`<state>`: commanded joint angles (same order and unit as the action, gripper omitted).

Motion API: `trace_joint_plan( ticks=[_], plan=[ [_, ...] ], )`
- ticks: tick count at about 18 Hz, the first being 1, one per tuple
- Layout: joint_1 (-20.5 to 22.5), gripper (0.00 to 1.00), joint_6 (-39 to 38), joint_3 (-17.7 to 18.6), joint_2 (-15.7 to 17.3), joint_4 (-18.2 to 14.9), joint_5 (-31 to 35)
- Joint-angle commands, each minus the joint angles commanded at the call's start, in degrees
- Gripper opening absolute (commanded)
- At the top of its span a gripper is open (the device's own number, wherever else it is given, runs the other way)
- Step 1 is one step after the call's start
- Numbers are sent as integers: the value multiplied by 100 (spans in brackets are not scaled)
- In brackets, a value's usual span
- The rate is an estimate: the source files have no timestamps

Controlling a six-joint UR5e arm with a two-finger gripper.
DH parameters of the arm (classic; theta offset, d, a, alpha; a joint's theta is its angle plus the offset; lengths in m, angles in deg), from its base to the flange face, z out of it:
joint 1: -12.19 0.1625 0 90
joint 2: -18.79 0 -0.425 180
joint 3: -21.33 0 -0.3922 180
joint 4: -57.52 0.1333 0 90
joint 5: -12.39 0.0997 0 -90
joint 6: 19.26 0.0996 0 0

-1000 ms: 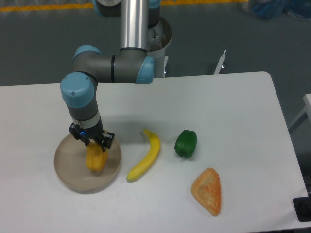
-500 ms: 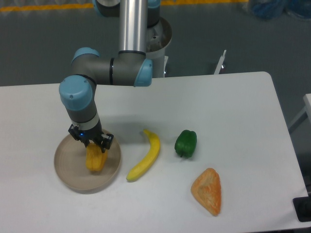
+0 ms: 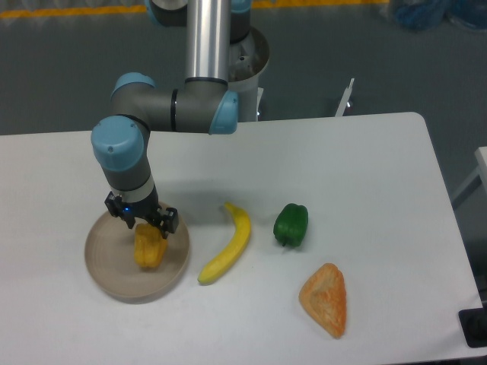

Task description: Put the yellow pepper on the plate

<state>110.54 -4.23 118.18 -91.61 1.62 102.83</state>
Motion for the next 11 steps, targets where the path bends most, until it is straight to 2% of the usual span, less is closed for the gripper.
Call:
trace_joint_plan(
  ticks=[6, 8, 11],
  plan=[
    [236, 100, 105, -79, 509, -9, 26],
    [736, 100, 560, -53, 738, -35, 18],
    [1316, 100, 1351, -35, 905, -70, 35]
  ],
)
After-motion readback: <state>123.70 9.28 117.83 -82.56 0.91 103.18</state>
